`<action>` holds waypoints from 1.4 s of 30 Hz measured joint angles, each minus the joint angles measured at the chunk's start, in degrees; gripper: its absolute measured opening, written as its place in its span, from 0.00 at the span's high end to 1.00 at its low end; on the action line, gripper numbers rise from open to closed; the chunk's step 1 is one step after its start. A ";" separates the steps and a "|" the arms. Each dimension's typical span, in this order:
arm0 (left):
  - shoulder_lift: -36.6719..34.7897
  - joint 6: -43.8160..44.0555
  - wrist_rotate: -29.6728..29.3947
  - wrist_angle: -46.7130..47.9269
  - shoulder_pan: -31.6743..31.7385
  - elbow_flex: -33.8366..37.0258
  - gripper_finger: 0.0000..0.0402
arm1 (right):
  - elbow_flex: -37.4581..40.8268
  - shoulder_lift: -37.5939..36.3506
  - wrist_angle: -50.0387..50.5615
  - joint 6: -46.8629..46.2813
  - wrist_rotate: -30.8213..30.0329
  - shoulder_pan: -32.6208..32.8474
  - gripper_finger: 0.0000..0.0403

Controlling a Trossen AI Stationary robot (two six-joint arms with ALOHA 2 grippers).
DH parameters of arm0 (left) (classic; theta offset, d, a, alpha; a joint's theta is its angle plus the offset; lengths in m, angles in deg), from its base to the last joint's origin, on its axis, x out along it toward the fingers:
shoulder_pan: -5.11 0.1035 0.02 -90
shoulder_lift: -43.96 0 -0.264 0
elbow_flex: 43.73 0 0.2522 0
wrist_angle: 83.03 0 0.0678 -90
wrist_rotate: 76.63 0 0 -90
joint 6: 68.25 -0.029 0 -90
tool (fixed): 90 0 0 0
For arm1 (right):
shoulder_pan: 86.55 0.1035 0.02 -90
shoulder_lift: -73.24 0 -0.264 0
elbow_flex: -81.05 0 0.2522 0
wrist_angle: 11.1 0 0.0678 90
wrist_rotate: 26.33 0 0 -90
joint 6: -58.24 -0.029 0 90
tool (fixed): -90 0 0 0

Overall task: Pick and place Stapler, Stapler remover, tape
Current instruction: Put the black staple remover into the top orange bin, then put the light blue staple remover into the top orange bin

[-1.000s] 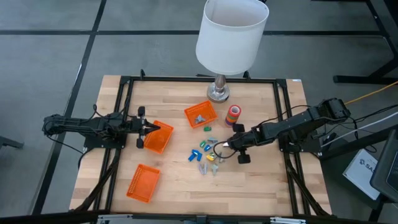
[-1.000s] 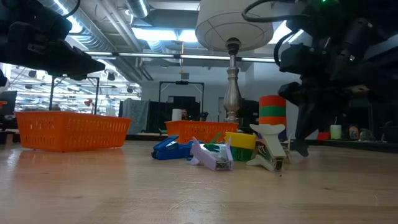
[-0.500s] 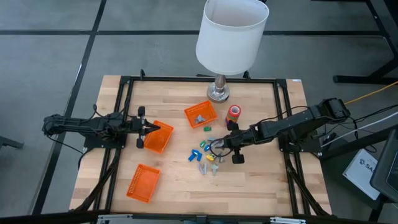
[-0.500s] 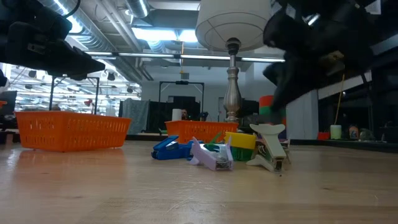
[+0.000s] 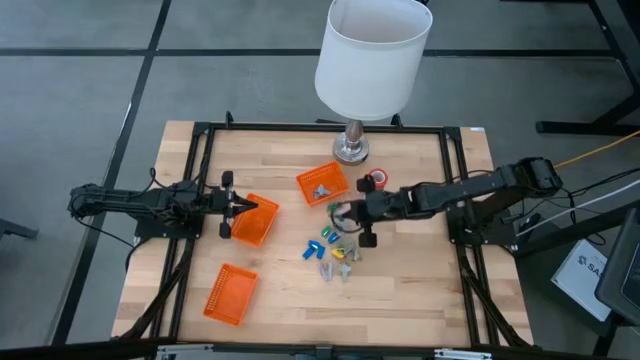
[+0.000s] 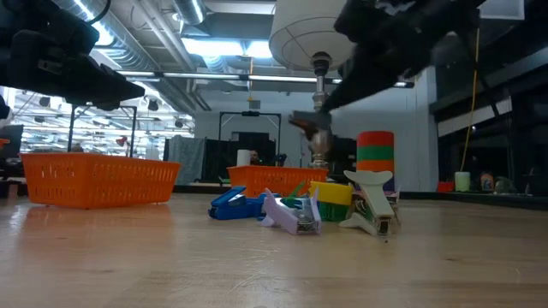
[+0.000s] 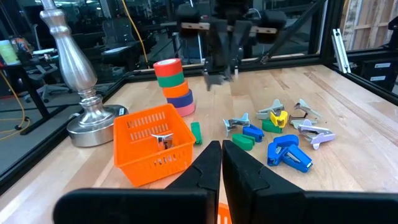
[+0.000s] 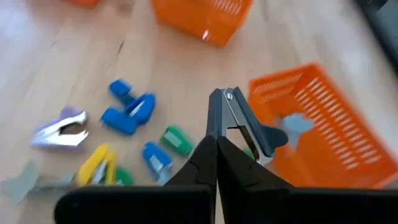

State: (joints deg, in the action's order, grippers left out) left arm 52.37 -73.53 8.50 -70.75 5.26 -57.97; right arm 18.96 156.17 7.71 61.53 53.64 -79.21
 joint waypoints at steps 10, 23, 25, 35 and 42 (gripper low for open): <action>-0.01 0.00 -0.02 0.00 0.01 -0.02 0.97 | -0.05 0.00 -6.97 3.34 -0.09 -8.81 1.00; -0.02 0.00 -0.01 0.00 0.02 0.00 0.97 | -0.05 12.09 -13.40 5.35 -0.06 -14.41 1.00; -0.01 0.00 0.00 0.00 0.00 0.00 0.97 | -0.03 14.18 -14.69 6.02 -1.19 -14.64 1.00; -0.01 0.02 -0.02 0.00 0.01 -0.01 0.97 | -3.53 17.86 -15.55 6.15 -3.20 -14.67 0.92; -0.01 0.00 -0.02 -0.01 0.01 -0.02 0.97 | -5.19 17.66 -14.36 5.23 -3.02 -14.62 0.84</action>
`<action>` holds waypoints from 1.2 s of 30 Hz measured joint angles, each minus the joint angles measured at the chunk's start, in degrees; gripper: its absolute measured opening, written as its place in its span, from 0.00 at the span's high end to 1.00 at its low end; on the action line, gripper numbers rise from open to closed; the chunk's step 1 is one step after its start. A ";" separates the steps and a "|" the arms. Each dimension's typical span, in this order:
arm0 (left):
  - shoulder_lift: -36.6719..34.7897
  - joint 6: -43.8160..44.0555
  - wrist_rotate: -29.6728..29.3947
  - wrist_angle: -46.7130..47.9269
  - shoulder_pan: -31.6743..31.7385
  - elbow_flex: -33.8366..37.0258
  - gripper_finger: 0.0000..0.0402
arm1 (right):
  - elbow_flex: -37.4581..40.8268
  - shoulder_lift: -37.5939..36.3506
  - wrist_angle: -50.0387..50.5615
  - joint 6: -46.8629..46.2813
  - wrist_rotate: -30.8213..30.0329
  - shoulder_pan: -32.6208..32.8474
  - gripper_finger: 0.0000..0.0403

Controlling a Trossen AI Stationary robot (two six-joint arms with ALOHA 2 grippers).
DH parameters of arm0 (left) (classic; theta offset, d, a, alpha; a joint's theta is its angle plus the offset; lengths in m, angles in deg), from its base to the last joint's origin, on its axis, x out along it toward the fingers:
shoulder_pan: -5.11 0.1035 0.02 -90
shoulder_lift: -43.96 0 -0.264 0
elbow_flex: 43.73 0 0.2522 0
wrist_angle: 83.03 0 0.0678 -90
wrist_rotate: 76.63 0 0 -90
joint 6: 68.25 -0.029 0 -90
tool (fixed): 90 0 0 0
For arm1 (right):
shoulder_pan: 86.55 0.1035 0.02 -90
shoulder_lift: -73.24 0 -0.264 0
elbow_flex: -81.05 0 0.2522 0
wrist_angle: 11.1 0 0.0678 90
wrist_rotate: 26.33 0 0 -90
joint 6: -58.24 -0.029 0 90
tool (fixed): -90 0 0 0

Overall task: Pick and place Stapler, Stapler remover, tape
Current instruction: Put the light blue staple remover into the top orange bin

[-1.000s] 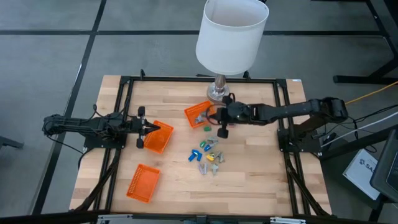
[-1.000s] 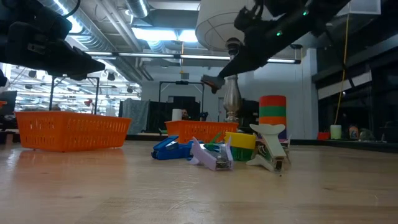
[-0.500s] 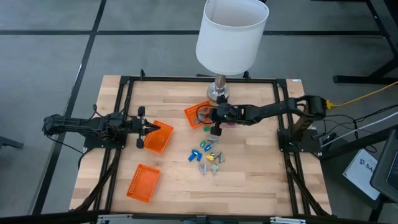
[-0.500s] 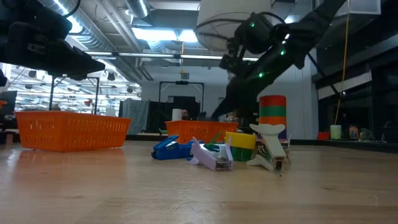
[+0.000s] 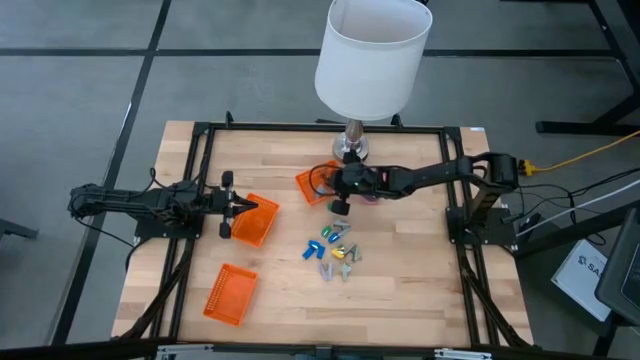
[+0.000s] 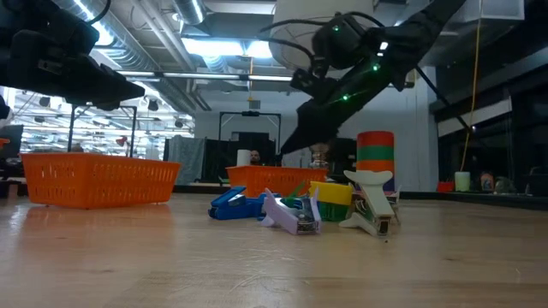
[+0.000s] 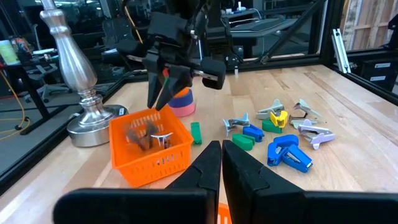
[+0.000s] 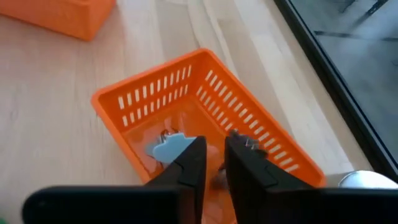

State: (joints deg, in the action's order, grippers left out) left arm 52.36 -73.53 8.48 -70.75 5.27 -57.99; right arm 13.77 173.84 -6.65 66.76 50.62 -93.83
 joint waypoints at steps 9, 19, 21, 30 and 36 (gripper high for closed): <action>0.01 0.00 0.02 0.01 0.01 0.02 0.97 | -8.72 -0.02 16.99 -5.07 0.01 3.29 0.81; 0.01 0.00 0.02 0.01 0.01 0.02 0.97 | -15.45 -0.09 33.45 -6.32 0.21 10.50 0.81; -0.01 0.00 0.01 0.01 -0.01 0.02 0.97 | -15.82 -0.11 36.23 -5.32 0.28 11.99 0.81; 0.01 0.00 0.00 0.01 0.00 0.00 0.97 | -14.83 -0.11 41.06 -2.99 9.13 16.37 0.81; -0.01 0.00 0.02 -0.01 0.00 0.01 0.97 | -11.03 -0.11 38.31 -1.86 9.25 16.94 0.81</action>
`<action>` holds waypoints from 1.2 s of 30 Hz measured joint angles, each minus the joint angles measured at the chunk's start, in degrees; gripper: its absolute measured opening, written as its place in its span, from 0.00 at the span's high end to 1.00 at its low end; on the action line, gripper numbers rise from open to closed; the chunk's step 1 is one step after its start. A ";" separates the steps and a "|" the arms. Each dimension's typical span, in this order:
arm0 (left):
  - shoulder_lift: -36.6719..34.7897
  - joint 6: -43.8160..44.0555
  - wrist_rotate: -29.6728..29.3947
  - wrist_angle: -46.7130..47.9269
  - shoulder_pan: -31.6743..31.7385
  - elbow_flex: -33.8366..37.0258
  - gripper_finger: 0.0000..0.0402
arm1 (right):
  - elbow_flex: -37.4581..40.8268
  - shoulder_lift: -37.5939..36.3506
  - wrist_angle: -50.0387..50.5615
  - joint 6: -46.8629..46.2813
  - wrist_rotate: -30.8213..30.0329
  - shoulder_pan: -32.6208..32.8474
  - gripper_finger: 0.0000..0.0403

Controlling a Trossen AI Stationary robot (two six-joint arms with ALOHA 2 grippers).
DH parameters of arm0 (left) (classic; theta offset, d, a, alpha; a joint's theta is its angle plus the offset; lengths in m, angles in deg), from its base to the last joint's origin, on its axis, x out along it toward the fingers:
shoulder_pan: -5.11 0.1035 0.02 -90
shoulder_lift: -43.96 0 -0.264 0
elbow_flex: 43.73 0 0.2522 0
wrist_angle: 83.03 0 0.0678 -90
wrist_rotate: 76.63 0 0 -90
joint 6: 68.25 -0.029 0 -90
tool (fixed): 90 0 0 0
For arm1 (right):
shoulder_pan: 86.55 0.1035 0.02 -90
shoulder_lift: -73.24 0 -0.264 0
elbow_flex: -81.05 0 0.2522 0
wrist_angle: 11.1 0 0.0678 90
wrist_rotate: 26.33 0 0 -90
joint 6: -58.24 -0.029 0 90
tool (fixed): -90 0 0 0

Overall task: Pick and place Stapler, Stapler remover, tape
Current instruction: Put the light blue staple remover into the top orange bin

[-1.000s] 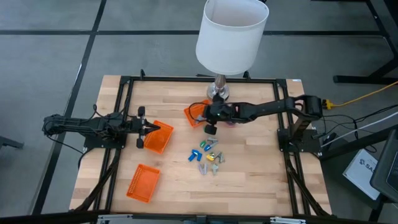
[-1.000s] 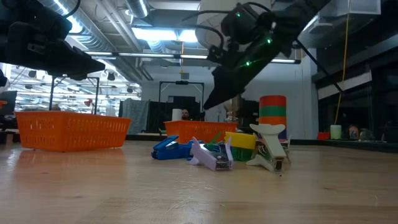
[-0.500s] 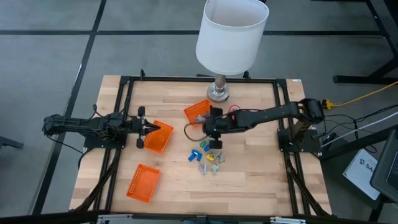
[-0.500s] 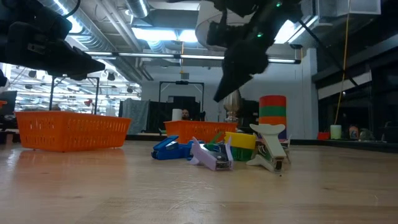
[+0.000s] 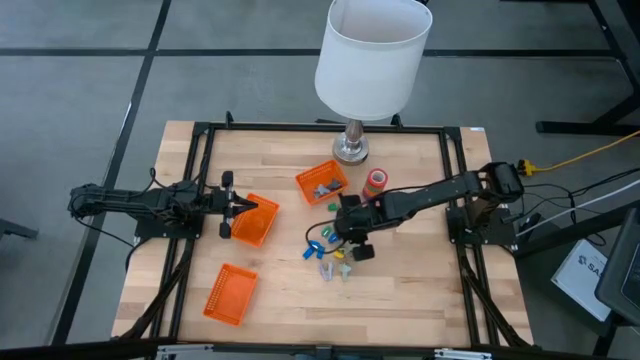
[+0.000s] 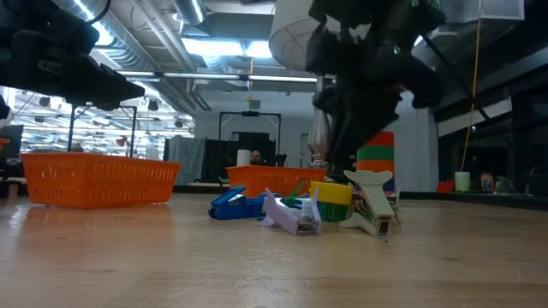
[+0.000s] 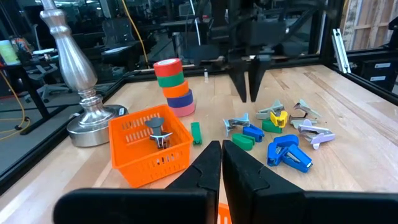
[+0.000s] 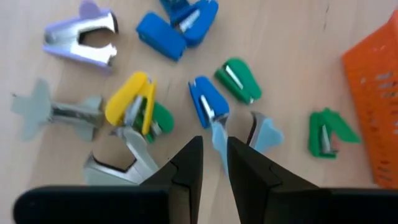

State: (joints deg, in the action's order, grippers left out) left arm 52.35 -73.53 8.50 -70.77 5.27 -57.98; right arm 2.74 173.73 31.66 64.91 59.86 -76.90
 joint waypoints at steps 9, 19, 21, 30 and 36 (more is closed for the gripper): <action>0.00 0.00 -0.02 0.00 0.01 0.01 0.97 | 4.89 0.10 -7.60 0.01 -0.01 -0.02 0.81; 0.02 0.00 0.00 0.00 0.01 0.01 0.97 | 4.95 0.75 -8.70 2.52 -0.01 -0.14 0.81; 0.02 0.00 -0.02 0.02 -0.01 0.00 0.97 | 4.95 1.48 -8.68 2.77 -0.01 -0.24 0.81; 0.00 0.00 0.00 0.02 -0.01 -0.01 0.97 | 4.86 4.55 -12.09 2.96 -1.13 -0.92 0.81; 0.02 0.00 -0.02 0.01 0.01 0.01 0.97 | 4.86 4.57 -12.33 3.69 -1.31 -0.93 0.90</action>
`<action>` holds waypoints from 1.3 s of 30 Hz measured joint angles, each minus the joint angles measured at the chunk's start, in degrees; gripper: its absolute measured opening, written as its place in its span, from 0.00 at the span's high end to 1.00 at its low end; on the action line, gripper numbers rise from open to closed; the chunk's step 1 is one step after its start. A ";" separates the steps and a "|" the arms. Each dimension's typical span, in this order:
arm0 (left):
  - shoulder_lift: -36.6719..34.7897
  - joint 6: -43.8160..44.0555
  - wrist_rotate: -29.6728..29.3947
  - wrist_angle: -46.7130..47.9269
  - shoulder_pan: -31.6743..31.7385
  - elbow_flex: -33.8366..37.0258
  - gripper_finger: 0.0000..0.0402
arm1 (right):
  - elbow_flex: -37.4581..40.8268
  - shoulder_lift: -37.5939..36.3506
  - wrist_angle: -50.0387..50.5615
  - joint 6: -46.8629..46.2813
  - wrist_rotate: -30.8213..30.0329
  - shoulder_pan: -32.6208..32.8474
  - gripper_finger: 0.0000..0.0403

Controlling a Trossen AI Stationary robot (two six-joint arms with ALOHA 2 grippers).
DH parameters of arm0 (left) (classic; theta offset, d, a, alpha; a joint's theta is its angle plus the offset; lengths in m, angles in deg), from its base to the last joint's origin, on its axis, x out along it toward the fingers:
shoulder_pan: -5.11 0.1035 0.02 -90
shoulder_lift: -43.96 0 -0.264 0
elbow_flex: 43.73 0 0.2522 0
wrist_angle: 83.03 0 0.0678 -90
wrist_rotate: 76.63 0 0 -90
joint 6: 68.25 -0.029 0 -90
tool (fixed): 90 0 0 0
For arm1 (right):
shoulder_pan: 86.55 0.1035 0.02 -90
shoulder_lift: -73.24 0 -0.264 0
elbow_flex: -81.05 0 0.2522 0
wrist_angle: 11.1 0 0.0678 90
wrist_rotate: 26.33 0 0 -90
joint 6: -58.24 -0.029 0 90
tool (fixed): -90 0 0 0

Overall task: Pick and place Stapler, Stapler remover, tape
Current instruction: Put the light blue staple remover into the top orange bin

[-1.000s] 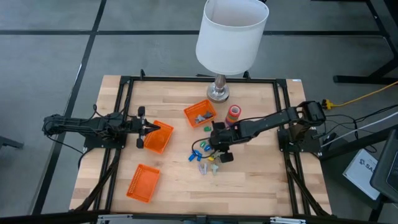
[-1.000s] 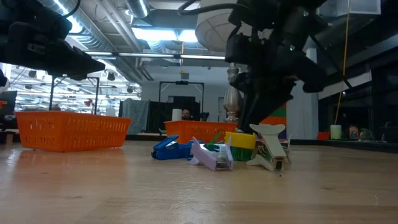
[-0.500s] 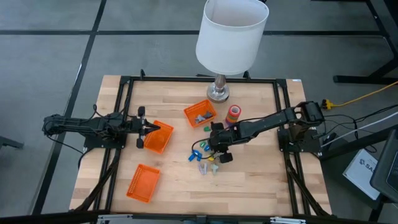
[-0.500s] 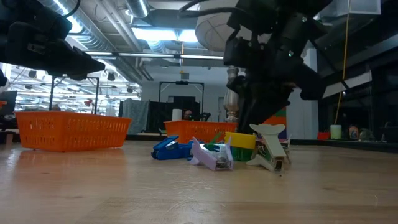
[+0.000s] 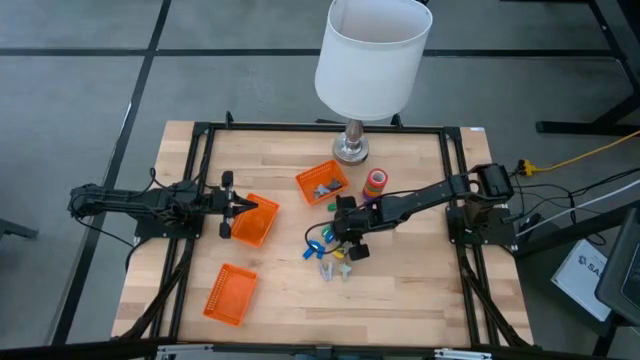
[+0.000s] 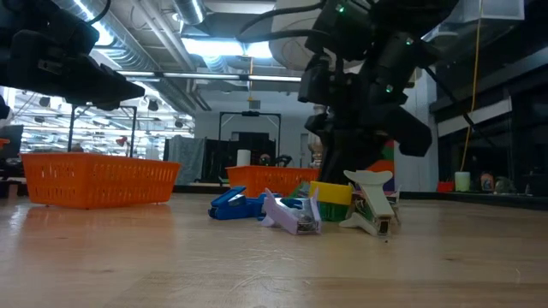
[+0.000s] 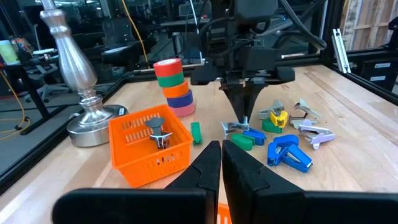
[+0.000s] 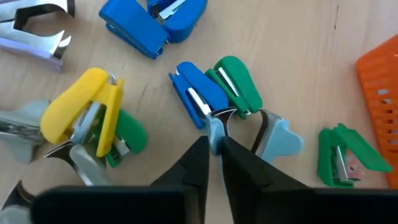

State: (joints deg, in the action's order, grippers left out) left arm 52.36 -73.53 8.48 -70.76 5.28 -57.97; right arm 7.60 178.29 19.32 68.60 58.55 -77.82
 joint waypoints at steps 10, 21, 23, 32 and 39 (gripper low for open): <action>-0.01 0.00 0.01 -0.01 -0.01 -0.01 0.97 | -0.04 -0.23 0.61 -2.42 1.40 0.00 0.98; 0.00 0.00 0.00 0.00 -0.01 -0.01 0.97 | 0.15 -8.80 8.61 -4.96 5.76 0.01 0.99; 0.00 0.00 0.00 -0.01 0.00 -0.02 0.97 | 0.15 -10.50 10.28 -5.56 5.54 0.01 0.99; 0.00 0.00 0.00 -0.01 -0.02 -0.02 0.97 | 0.13 -17.16 11.51 -4.44 5.33 -0.35 1.00; -0.02 0.00 0.01 -0.01 -0.02 -0.02 0.97 | 0.11 -19.46 7.42 -6.76 5.13 -3.84 1.00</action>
State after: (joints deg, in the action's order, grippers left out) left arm 52.34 -73.53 8.50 -70.77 5.26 -57.99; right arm 7.71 158.84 26.75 61.84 63.68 -81.66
